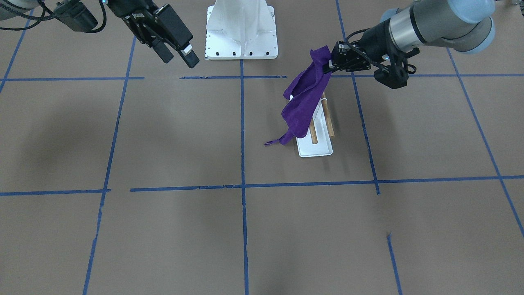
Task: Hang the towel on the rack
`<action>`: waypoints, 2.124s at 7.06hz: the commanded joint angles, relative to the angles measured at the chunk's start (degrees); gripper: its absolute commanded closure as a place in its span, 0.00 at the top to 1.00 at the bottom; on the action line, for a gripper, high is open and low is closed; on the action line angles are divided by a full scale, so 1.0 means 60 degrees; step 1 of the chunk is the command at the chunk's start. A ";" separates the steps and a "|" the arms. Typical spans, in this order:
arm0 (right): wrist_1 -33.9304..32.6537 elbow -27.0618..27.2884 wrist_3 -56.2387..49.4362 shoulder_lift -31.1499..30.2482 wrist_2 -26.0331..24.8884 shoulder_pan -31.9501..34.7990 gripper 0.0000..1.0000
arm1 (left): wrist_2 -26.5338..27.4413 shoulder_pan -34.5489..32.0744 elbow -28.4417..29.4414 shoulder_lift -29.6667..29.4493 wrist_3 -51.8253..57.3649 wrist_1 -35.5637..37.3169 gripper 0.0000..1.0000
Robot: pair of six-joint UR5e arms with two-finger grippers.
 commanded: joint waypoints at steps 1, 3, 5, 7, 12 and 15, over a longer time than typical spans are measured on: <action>0.0001 -0.0118 -0.0016 -0.0003 0.0000 -0.0012 1.00 | -0.0014 -0.0219 0.0200 0.1327 0.0539 -0.0994 0.00; 0.0001 -0.0089 -0.0002 -0.0003 0.0000 -0.0012 1.00 | 0.0001 -0.0147 0.0874 0.1334 0.0541 -0.1264 0.00; -0.0013 -0.0089 -0.0016 -0.0047 0.0000 0.0002 1.00 | 0.0073 -0.0131 0.1123 0.1319 0.0541 -0.1264 0.37; -0.0013 -0.0089 -0.0045 -0.0294 0.0000 0.0104 1.00 | 0.0147 -0.0190 0.1460 0.1348 0.0526 -0.1250 1.00; -0.0115 0.0073 -0.4982 -0.3337 0.0860 0.1959 1.00 | 0.1333 -0.1911 0.2221 0.2178 0.5559 -0.1191 1.00; -0.0160 -0.0815 -1.0992 -0.5402 0.1608 0.4052 1.00 | 0.2381 -0.4432 0.3613 0.2476 1.1581 -0.0290 1.00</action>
